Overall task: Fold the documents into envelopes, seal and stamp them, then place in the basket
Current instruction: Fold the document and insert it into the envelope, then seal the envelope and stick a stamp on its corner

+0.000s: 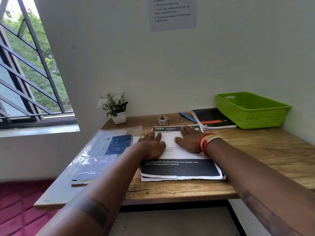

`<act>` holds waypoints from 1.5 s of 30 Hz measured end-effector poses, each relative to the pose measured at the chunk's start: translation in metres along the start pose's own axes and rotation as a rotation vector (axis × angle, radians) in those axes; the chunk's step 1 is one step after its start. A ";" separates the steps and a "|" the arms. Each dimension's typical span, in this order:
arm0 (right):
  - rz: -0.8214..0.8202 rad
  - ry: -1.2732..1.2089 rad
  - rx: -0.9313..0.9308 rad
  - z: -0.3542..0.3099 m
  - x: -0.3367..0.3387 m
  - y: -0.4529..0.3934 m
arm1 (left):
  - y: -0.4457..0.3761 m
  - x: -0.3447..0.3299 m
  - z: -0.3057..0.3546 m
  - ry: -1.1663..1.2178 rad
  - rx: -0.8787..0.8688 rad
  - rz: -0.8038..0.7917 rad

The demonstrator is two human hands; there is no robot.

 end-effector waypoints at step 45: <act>0.693 -0.682 -0.028 0.050 0.069 -0.014 | -0.067 0.061 0.056 0.702 -0.393 0.359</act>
Point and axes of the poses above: each hand's wrist, its own y-axis away from the middle knuckle, its own x-axis out of the back of the hand, z = x × y, the point moved 10 cm from there along -y, towards the middle knuckle, and after that the axes turned 14 degrees about y, right-handed, at the moved point
